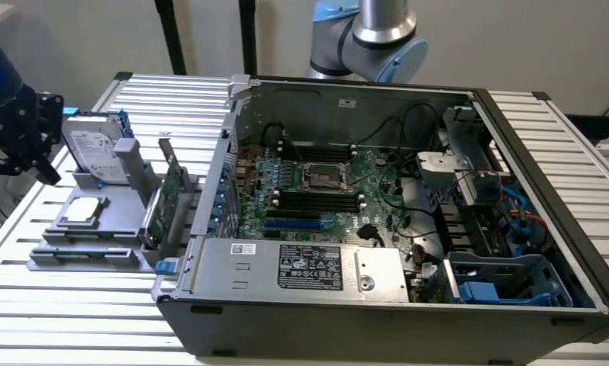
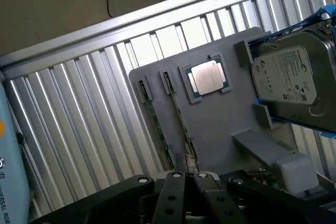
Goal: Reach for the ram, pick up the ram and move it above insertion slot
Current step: 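Pick up the ram and move it above insertion slot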
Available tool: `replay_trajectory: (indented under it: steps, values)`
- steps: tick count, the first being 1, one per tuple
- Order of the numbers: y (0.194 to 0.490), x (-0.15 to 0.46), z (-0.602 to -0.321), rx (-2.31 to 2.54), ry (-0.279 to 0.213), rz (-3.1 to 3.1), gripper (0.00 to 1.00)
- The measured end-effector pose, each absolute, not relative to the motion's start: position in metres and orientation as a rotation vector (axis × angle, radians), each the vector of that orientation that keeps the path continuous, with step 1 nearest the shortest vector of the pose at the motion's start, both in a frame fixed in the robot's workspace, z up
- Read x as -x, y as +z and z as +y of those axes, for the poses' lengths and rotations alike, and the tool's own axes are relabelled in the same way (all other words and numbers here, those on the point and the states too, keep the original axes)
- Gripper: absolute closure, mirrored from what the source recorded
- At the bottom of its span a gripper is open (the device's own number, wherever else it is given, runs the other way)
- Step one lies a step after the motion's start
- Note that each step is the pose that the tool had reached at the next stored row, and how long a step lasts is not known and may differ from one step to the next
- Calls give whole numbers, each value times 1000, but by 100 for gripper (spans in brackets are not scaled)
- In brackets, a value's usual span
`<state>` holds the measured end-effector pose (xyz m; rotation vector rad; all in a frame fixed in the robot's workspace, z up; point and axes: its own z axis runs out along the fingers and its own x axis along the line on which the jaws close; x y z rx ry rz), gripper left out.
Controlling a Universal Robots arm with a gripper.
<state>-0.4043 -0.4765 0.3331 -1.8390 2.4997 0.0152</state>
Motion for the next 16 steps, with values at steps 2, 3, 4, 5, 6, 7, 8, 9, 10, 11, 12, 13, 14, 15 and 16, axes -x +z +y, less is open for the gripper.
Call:
replay_trajectory:
  steps: [2,3,4,5,6,7,8,9,10,11,12,13,14,15,16]
  values:
    - [333,404,-476,1883,15,2466,89]
    - [332,404,-476,1905,15,2449,89]
    - [332,404,-476,1926,15,2432,89]
    - [332,404,-476,1950,15,2412,89]
    - [332,404,-476,1971,16,2394,89]
    - [331,404,-476,1993,16,2376,89]
    - [331,404,-476,2014,16,2358,89]
    - [331,404,-476,2035,16,2340,89]
    - [330,404,-476,2056,16,2321,89]
    - [330,404,-476,2077,16,2302,89]
    - [330,404,-476,2098,16,2282,89]
    - [330,404,-476,2118,16,2263,89]
    - [329,404,-476,2138,16,2244,89]
    - [329,404,-476,2158,16,2224,89]
    - [328,404,-476,2178,16,2204,89]
